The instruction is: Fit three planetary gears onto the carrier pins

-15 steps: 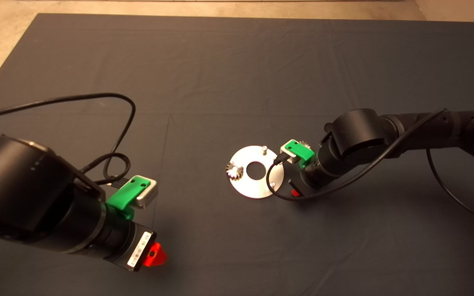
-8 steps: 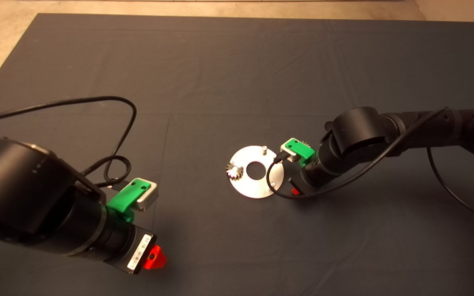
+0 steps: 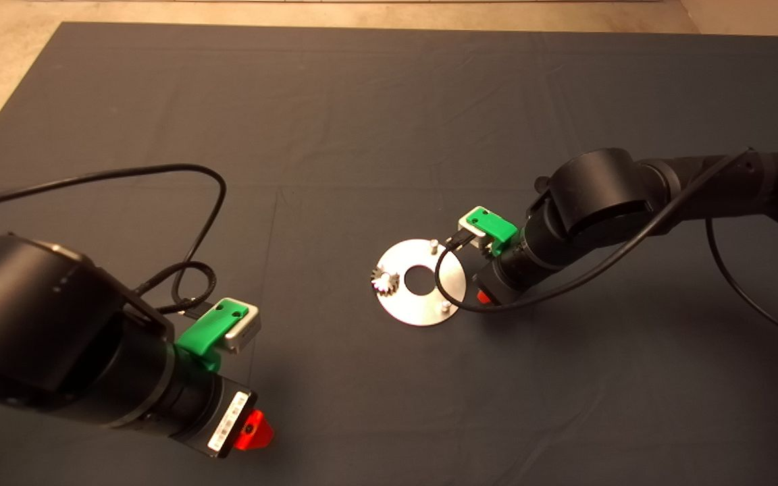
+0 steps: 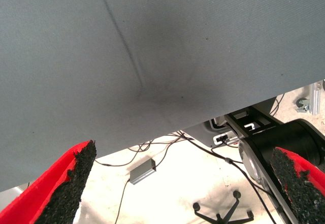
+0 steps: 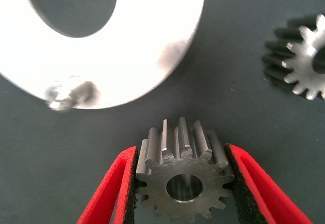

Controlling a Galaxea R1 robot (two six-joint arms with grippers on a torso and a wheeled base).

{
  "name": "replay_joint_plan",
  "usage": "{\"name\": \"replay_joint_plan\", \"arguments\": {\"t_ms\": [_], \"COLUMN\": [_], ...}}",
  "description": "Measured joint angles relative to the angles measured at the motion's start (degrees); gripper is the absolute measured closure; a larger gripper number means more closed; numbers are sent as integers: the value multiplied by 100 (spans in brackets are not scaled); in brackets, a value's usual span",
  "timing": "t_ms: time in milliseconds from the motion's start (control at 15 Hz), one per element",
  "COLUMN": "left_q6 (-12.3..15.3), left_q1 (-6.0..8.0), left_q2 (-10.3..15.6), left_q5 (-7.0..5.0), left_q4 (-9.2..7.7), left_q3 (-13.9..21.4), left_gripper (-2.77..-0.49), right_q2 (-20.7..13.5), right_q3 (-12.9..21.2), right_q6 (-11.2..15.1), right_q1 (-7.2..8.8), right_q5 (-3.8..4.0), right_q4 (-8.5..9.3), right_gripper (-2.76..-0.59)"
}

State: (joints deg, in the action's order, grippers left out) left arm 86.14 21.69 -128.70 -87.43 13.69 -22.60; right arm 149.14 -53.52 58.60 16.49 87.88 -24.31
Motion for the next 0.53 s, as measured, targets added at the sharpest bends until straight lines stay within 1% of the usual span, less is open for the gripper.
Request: {"name": "replay_joint_plan", "arguments": {"t_ms": [200, 333, 533], "left_q6": [0, 0, 2], "left_q1": [-25, -27, -27], "left_q2": [0, 0, 0], "left_q5": [0, 0, 0], "left_q4": [2, 0, 0], "left_q3": [9, 26, 30], "left_gripper": [-248, -248, -248], "right_q2": [235, 389, 601], "right_q3": [0, -1, -17], "right_q6": [18, 72, 134], "right_q1": [86, 155, 159], "right_q5": [-7, -1, -6], "right_q4": [141, 177, 249], "right_gripper": [-107, -107, -107]}}
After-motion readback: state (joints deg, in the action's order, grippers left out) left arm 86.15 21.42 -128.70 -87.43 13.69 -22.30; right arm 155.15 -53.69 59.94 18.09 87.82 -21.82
